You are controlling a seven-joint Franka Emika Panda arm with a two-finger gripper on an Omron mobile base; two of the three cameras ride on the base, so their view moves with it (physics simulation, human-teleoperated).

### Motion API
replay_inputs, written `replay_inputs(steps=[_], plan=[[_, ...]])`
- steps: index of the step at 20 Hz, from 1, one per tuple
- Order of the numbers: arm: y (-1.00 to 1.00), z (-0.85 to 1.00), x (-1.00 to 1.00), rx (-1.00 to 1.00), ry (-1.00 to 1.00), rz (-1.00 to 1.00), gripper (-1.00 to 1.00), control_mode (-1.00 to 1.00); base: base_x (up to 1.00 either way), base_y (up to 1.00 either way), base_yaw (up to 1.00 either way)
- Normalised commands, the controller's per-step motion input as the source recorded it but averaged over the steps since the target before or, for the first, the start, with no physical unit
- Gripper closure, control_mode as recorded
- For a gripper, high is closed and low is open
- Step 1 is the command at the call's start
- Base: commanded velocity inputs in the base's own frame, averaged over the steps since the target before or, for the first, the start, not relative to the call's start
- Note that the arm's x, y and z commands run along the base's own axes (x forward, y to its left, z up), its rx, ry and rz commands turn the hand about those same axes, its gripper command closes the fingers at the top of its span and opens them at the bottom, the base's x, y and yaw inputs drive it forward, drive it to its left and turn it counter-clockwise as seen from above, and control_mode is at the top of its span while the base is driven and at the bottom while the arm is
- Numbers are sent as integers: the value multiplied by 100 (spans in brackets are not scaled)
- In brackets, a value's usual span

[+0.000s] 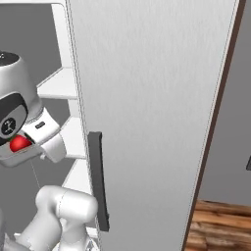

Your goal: Take the onion and tomato out of the freezer and place them in the tupperware container on the counter. Then put the tupperware containing the vegetables back in the freezer.

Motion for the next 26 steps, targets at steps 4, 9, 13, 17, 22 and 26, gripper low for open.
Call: replay_inputs(steps=[4,9,13,17,22,26], plan=[[0,9,0,5,-5,-31,100,-100,0,0,0],[2,2,0,5,-8,-45,100,-100,0,0,0],[28,5,9,4,-8,-51,100,-100,0,0,0],[41,24,26,8,-15,-45,100,-100,0,0,0],[21,25,49,14,-12,-33,100,-100,0,0,0],[1,20,38,15,-9,-19,100,-100,0,0,0]])
